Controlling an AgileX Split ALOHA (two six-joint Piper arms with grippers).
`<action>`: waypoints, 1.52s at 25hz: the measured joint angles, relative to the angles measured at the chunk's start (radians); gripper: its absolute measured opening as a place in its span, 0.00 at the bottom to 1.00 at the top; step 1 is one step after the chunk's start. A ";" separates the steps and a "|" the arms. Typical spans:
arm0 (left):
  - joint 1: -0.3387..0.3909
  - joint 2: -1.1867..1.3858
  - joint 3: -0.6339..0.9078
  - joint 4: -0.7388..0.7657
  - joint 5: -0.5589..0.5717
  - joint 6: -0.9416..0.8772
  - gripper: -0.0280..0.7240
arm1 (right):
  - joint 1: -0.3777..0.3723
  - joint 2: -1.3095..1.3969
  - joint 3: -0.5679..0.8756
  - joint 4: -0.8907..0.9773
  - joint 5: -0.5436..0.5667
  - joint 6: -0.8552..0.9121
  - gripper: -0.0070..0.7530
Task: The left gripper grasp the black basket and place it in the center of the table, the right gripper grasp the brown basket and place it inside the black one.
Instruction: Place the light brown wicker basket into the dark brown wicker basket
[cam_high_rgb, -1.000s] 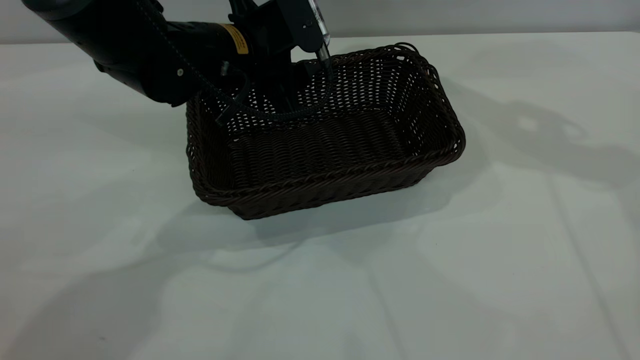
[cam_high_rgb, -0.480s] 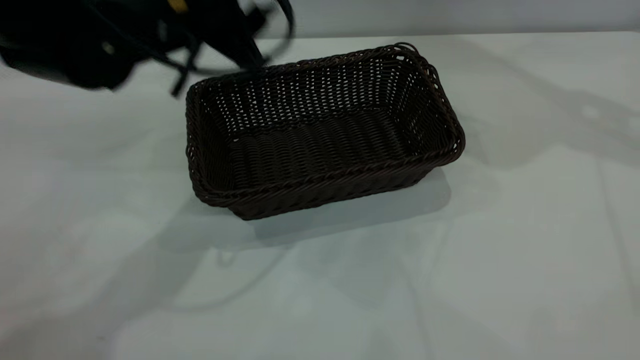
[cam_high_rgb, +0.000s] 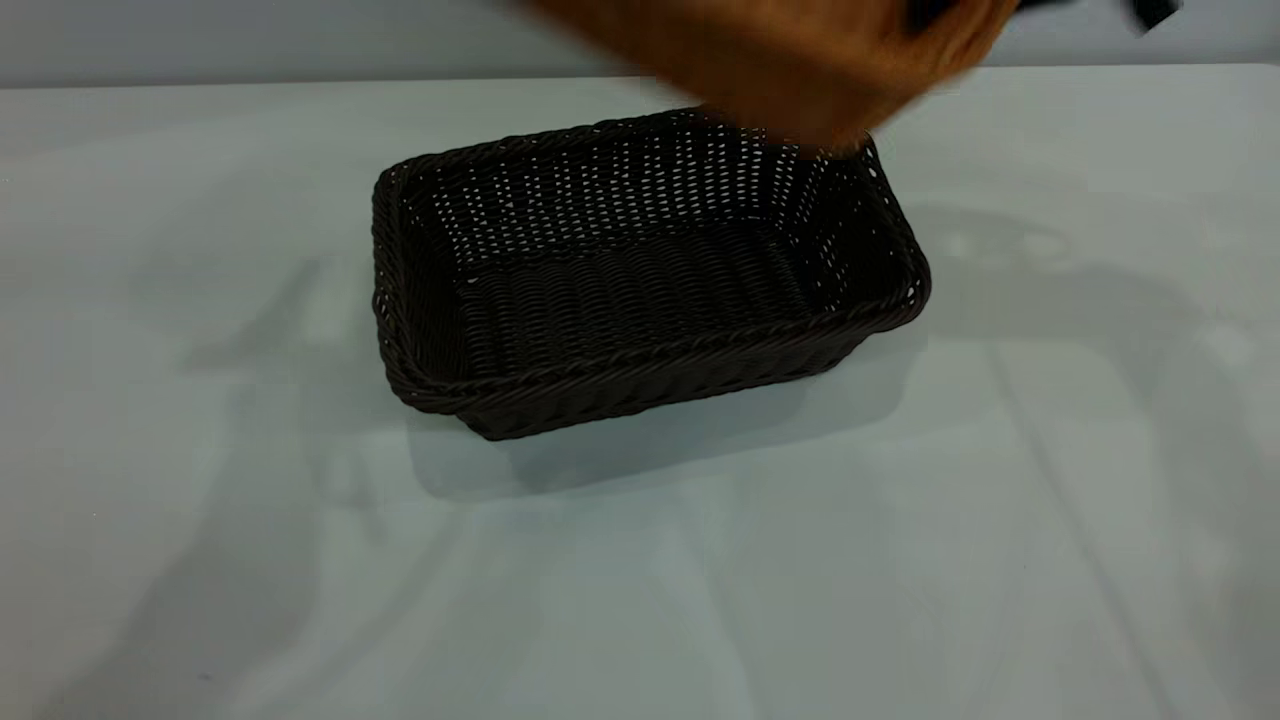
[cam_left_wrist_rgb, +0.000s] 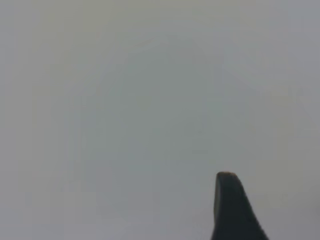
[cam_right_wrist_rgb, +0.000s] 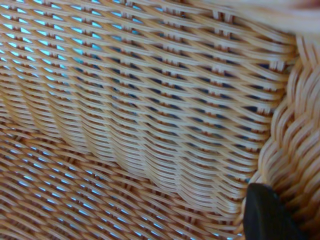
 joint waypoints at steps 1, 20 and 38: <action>0.000 -0.025 0.000 -0.022 0.000 0.000 0.53 | 0.027 0.015 -0.003 -0.029 -0.001 -0.010 0.11; 0.000 -0.117 0.000 -0.049 -0.011 -0.001 0.53 | 0.174 0.216 -0.136 -0.371 -0.050 0.064 0.11; 0.000 -0.117 0.000 -0.050 0.023 -0.001 0.53 | 0.180 0.214 -0.155 -0.457 -0.011 0.331 0.60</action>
